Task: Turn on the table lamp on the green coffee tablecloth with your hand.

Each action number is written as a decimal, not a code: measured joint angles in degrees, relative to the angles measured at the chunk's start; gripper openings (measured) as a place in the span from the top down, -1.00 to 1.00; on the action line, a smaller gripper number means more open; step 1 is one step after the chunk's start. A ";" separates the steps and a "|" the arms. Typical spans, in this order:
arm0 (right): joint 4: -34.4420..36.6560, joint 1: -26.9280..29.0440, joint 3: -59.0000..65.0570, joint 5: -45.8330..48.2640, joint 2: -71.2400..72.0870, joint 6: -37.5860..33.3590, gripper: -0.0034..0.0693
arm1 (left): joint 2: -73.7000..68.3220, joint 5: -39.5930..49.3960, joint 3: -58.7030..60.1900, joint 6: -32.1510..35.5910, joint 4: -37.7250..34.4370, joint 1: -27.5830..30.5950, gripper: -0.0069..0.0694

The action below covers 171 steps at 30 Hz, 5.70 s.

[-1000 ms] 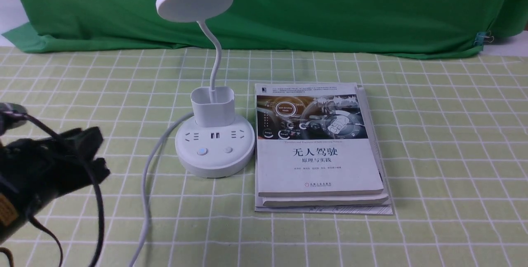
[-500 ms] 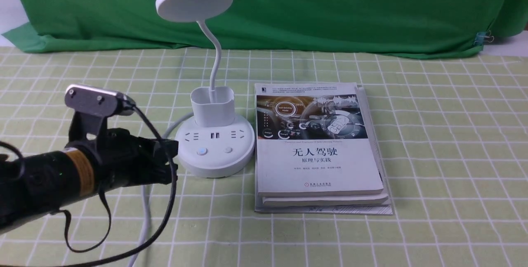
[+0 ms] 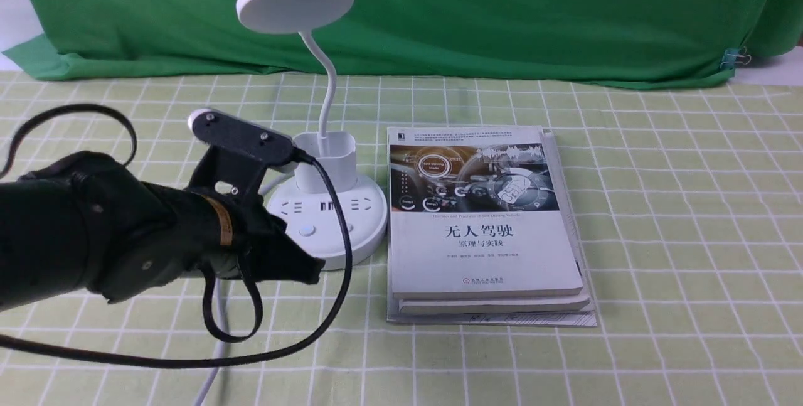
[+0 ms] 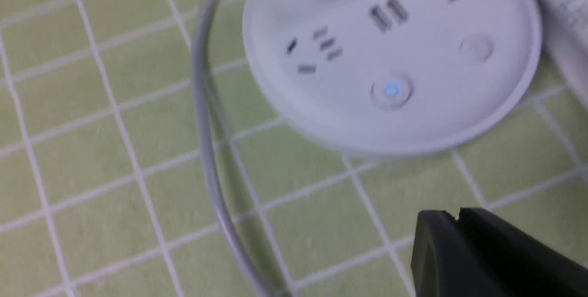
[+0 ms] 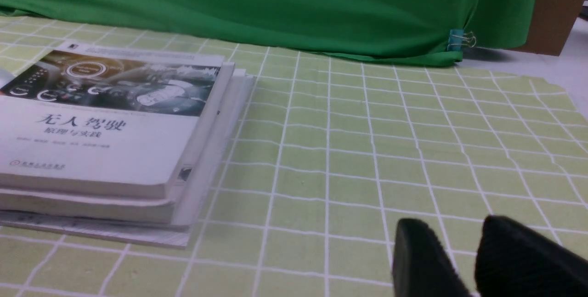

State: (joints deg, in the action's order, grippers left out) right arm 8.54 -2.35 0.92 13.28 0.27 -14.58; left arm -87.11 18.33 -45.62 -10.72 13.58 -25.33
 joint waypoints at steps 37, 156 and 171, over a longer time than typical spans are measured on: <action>0.00 0.00 0.00 0.00 0.00 0.03 0.23 | -19.97 1.13 -19.77 9.51 -20.66 0.62 0.76; 0.00 0.00 0.00 0.00 0.00 0.02 0.23 | 41.23 -7.63 21.70 -0.67 -10.10 -1.86 0.76; 0.00 0.00 0.00 0.00 0.00 0.00 0.23 | 70.73 -5.40 26.61 1.52 -9.92 -1.86 0.76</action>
State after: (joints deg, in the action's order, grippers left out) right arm 8.54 -2.35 0.92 13.28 0.27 -14.58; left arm -16.39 12.93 -19.01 -9.20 3.65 -27.19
